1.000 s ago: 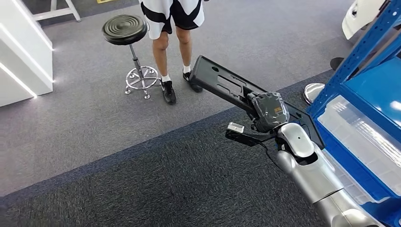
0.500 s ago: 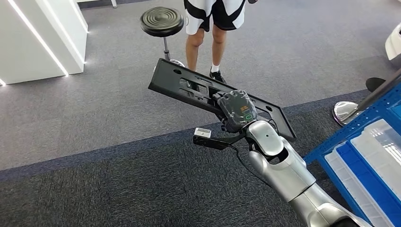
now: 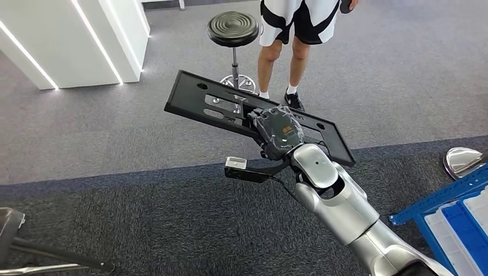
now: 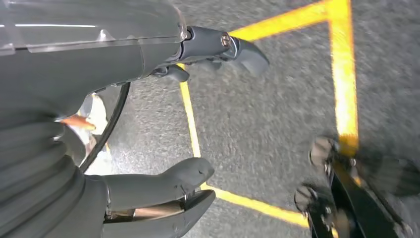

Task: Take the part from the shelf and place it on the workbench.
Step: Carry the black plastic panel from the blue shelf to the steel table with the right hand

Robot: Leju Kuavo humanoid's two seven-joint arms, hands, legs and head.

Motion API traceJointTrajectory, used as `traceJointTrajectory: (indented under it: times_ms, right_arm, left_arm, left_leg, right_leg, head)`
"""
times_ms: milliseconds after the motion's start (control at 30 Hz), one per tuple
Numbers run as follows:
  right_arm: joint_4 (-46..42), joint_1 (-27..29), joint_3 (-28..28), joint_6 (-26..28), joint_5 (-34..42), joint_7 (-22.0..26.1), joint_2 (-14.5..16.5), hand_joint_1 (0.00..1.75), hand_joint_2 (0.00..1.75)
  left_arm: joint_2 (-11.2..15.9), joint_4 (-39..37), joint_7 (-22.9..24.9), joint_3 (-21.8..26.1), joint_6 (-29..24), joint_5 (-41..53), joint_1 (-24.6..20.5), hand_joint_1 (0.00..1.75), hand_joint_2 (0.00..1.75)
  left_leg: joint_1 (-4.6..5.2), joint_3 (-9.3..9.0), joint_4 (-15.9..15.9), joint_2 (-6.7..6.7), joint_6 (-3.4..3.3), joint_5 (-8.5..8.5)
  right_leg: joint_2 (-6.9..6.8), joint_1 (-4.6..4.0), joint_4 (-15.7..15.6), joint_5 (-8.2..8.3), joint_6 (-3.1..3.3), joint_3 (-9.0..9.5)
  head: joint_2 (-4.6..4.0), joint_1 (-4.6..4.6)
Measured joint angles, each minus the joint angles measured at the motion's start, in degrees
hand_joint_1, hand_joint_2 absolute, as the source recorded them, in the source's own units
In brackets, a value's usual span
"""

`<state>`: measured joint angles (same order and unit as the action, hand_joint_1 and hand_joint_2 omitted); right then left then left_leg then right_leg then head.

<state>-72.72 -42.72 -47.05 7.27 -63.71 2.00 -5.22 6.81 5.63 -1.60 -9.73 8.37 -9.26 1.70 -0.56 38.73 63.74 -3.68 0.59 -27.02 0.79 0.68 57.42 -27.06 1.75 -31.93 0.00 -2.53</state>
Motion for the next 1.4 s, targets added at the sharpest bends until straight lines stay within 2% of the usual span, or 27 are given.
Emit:
traceJointTrajectory:
  times_ms: [67, 100, 133, 200, 267, 333, 400, 467, 533, 600, 633, 667, 700, 767, 833, 900, 933, 967, 1033, 1067, 1133, 1167, 1200, 1233, 1300, 1333, 1400]
  right_arm:
    - [-0.1, -0.2, -0.1, -0.3, 0.0, -0.1, 0.0, 1.75, 1.75]
    - [-0.1, -0.2, -0.2, -0.3, 0.0, -0.1, 0.0, 1.75, 1.75]
    - [-0.1, -0.1, -0.3, -0.4, 0.0, -0.2, 0.0, 1.75, 1.75]
    - [-0.2, -0.2, -0.4, -0.5, 0.0, -0.2, 0.1, 1.75, 1.75]
    - [-0.2, -0.3, -0.5, -0.5, 0.0, -0.2, 0.1, 1.75, 1.75]
    - [-0.3, -0.4, -0.6, -0.5, 0.0, -0.3, 0.1, 1.75, 1.75]
    - [-0.3, -0.4, -0.6, -0.6, 0.0, -0.3, 0.1, 1.75, 1.75]
    - [-0.5, -0.5, -0.7, -0.8, 0.0, -0.4, 0.1, 1.75, 1.75]
    - [-0.6, -0.5, -0.7, -0.9, -0.1, -0.5, 0.0, 1.75, 1.75]
    - [-0.6, -0.4, -0.8, -1.3, -0.5, -0.6, -0.2, 1.75, 1.75]
    - [-0.6, -0.4, -0.9, -1.5, -0.7, -0.6, -0.2, 1.75, 1.75]
    - [-0.6, -0.4, -1.0, -1.8, -0.8, -0.6, -0.2, 1.75, 1.75]
    - [-0.6, -0.6, -1.1, -2.0, -0.9, -0.7, -0.2, 1.75, 1.75]
    - [-0.6, -1.0, -1.1, -2.5, -1.0, -0.8, -0.3, 1.75, 1.75]
    - [-1.0, -1.5, -1.1, -2.7, -0.4, -0.8, -0.9, 1.75, 1.75]
    - [-1.6, -2.1, -1.1, -2.9, 1.0, -0.1, -2.4, 1.75, 1.75]
    - [-2.0, -2.5, -1.1, -3.1, 1.9, 0.5, -3.3, 1.75, 1.75]
    - [-2.4, -2.9, -1.0, -3.4, 2.7, 1.1, -4.4, 1.75, 1.75]
    - [-3.2, -3.9, -0.7, -4.1, 4.0, 2.0, -6.5, 1.75, 1.75]
    - [-3.6, -4.4, -0.5, -4.7, 4.5, 2.3, -7.4, 1.75, 1.75]
    - [-4.1, -5.1, -0.4, -5.9, 5.1, 2.7, -8.7, 1.75, 1.75]
    - [-4.4, -5.4, -0.4, -6.4, 5.3, 2.8, -9.1, 1.75, 1.75]
    - [-4.6, -5.7, -0.4, -6.8, 5.4, 2.9, -9.3, 1.75, 1.75]
    - [-4.8, -6.0, -0.4, -7.1, 5.6, 2.9, -9.4, 1.75, 1.75]
    - [-5.1, -6.7, -0.5, -7.5, 5.5, 2.9, -9.4, 1.75, 1.75]
    - [-5.2, -7.0, -0.5, -7.8, 5.4, 2.7, -9.3, 1.75, 1.75]
    - [-5.1, -7.2, -0.8, -8.3, 4.8, 1.8, -8.2, 1.75, 1.75]
  left_arm:
    - [0.0, 0.0, 0.0, -0.1, 0.0, -0.1, -0.2, 0.00, 1.75]
    - [0.0, 0.0, 0.0, -0.2, 0.0, -0.1, -0.2, 0.00, 1.75]
    - [0.0, 0.0, 0.0, -0.2, 0.1, -0.1, -0.2, 0.00, 1.75]
    - [0.0, 0.0, 0.0, -0.3, 0.1, -0.2, -0.2, 0.00, 1.75]
    - [0.1, 0.0, 0.0, -0.3, 0.1, -0.2, -0.1, 0.00, 1.75]
    - [0.1, 0.1, 0.0, -0.4, 0.1, -0.2, -0.1, 0.00, 1.75]
    - [0.1, 0.1, -0.1, -0.4, 0.1, -0.3, 0.0, 0.00, 1.75]
    - [0.2, 0.1, -0.1, -0.6, 0.2, -0.4, 0.0, 0.00, 1.75]
    - [0.3, 0.1, -0.1, -0.8, 0.2, -0.6, -0.1, 0.00, 1.75]
    - [0.3, 0.1, -0.1, -0.9, 0.2, -0.8, -0.3, 0.00, 1.75]
    - [0.3, 0.1, -0.1, -0.9, 0.2, -0.8, -0.3, 0.00, 1.75]
    - [0.3, 0.1, 0.0, -1.0, 0.2, -0.8, -0.3, 0.00, 1.75]
    - [0.3, 0.1, 0.1, -1.1, 0.2, -0.7, -0.2, 0.00, 1.75]
    - [0.3, 0.1, 0.1, -1.2, 0.0, -0.4, -0.3, 0.00, 1.75]
    - [0.3, 0.1, 0.0, -1.4, -0.3, 0.0, -0.3, 0.00, 1.75]
    - [0.4, 0.1, -0.1, -1.9, -0.4, 0.3, -0.1, 0.00, 1.75]
    - [0.4, 0.1, -0.2, -2.1, -0.4, 0.3, 0.1, 0.00, 1.75]
    - [0.5, 0.1, -0.3, -2.3, -0.3, 0.3, 0.2, 0.00, 1.75]
    - [0.6, 0.2, -0.4, -2.5, -0.1, 0.2, 0.1, 0.00, 1.75]
    - [0.7, 0.2, -0.4, -2.5, -0.1, 0.0, 0.0, 0.00, 1.75]
    - [0.7, 0.2, -0.3, -2.5, 0.0, -0.3, -0.1, 0.00, 1.75]
    - [0.7, 0.2, -0.2, -2.5, 0.0, -0.6, -0.1, 0.00, 1.75]
    - [0.7, 0.3, -0.1, -2.5, 0.1, -0.7, -0.1, 0.00, 1.75]
    - [0.8, 0.3, 0.1, -2.5, 0.1, -0.9, -0.1, 0.00, 1.75]
    - [0.9, 0.3, 0.3, -2.5, 0.3, -1.3, -0.2, 0.00, 1.75]
    - [1.0, 0.3, 0.5, -2.5, 0.4, -1.5, -0.3, 0.00, 1.75]
    - [1.3, 0.3, 0.6, -2.5, 0.5, -2.1, -0.3, 0.00, 1.75]
  left_leg:
    - [-0.30, 3.53, 7.2, 2.50, 0.54, -3.19]
    - [-0.51, 4.70, 9.6, 2.97, 0.79, -3.75]
    - [-0.73, 4.82, 9.8, 3.26, 1.02, -3.26]
    - [-1.06, 1.71, 4.0, 4.38, 1.32, 0.14]
    - [-0.71, -1.87, -2.6, 6.14, 1.09, 2.37]
    - [-0.19, -2.64, -4.4, 6.37, 0.37, 2.40]
    - [-0.19, -2.53, -4.6, 5.11, -0.43, 2.57]
    - [-0.34, -2.68, -5.0, 4.08, -1.21, 2.77]
    - [-0.39, -2.71, -5.1, 3.07, -1.77, 2.89]
    - [-0.27, -2.68, -5.1, 1.74, -1.99, 2.91]
    - [-0.22, -2.68, -5.1, 0.99, -2.01, 2.91]
    - [-0.20, -2.72, -5.0, 0.20, -2.01, 2.91]
    - [-0.20, -2.75, -4.9, -0.59, -1.97, 2.89]
    - [-0.21, -2.54, -4.5, -2.01, -1.70, 2.82]
    - [-0.35, -1.95, -4.2, -3.33, -1.07, 2.98]
    - [-0.67, -1.53, -4.4, -4.76, -0.26, 3.32]
    - [-0.70, -1.36, -4.2, -4.37, 0.03, 3.16]
    - [-0.62, -0.89, -3.2, -3.04, 0.29, 2.47]
    - [-0.45, 1.41, 2.1, 1.09, 0.62, -0.56]
    - [-0.50, 3.08, 5.9, 2.44, 0.79, -2.34]
    - [-0.64, 5.16, 10.8, 3.28, 0.99, -3.84]
    - [-0.67, 4.75, 10.3, 3.45, 0.98, -3.12]
    - [-0.66, 3.22, 7.7, 3.76, 0.88, -1.53]
    - [-0.55, 1.02, 3.6, 4.66, 0.68, 0.24]
    - [0.21, -2.47, -3.0, 6.85, -0.03, 2.19]
    - [0.59, -3.13, -4.5, 7.42, -0.41, 2.34]
    - [0.87, -3.14, -5.0, 6.58, -1.13, 2.35]
  right_leg:
    - [-1.70, -0.22, 0.0, -0.14, 0.24, 0.15]
    - [-2.54, -0.30, 0.0, -0.26, 0.24, 0.17]
    - [-3.36, -0.33, 0.1, -0.42, 0.19, 0.19]
    - [-4.77, -0.33, 0.5, -0.91, -0.12, 0.37]
    - [-5.90, -0.54, 1.0, -1.54, -0.67, 0.47]
    - [-6.84, -0.83, 1.3, -1.92, -1.19, 0.50]
    - [-7.30, -0.72, 1.4, -2.26, -1.68, 0.67]
    - [-5.11, -0.36, 3.3, -3.86, -2.08, 0.03]
    - [-2.09, -0.15, 9.6, -7.30, -2.18, -2.88]
    - [-1.11, -0.13, 16.2, -9.62, -2.14, -6.39]
    - [-0.95, -0.12, 17.2, -9.22, -2.08, -7.10]
    - [-0.79, -0.09, 16.1, -7.73, -1.98, -6.82]
    - [-0.38, -0.03, 13.1, -5.52, -1.84, -5.62]
    - [1.95, 0.22, 6.1, -2.05, -1.64, -2.76]
    - [3.54, 0.25, 3.0, -1.33, -1.66, -1.60]
    - [2.47, 0.14, 2.6, -1.29, -1.43, -1.35]
    - [1.66, 0.11, 2.2, -1.12, -1.13, -1.11]
    - [0.84, 0.15, 1.7, -0.90, -0.77, -0.85]
    - [-0.68, -0.05, 1.2, -0.65, -0.32, -0.52]
    - [-1.44, -0.21, 1.2, -0.66, -0.20, -0.49]
    - [-2.98, -0.44, 1.2, -0.79, -0.13, -0.46]
    - [-3.70, -0.51, 1.2, -0.88, -0.13, -0.41]
    - [-4.32, -0.55, 1.2, -0.99, -0.18, -0.31]
    - [-4.89, -0.61, 1.2, -1.14, -0.27, -0.15]
    - [-5.94, -0.95, 1.3, -1.43, -0.63, 0.06]
    - [-6.51, -1.09, 1.3, -1.54, -0.85, 0.13]
    - [-7.73, -1.19, 1.2, -1.69, -1.31, 0.29]
  head:
    - [0.00, -0.04]
    - [0.00, -0.05]
    - [0.00, -0.05]
    - [0.00, -0.05]
    - [0.00, -0.03]
    - [0.00, -0.01]
    - [0.00, -0.01]
    - [0.00, 0.00]
    - [0.00, 0.01]
    - [0.00, 0.02]
    - [0.00, 0.02]
    - [0.00, 0.02]
    - [0.00, 0.02]
    - [0.00, 0.01]
    - [0.00, -0.01]
    - [0.00, -0.01]
    - [0.00, -0.01]
    - [0.00, -0.02]
    - [0.00, -0.04]
    - [0.00, -0.05]
    - [0.00, -0.05]
    - [0.00, -0.05]
    - [0.00, -0.05]
    - [0.00, -0.05]
    - [0.00, -0.05]
    - [0.00, -0.04]
    - [0.00, -0.04]
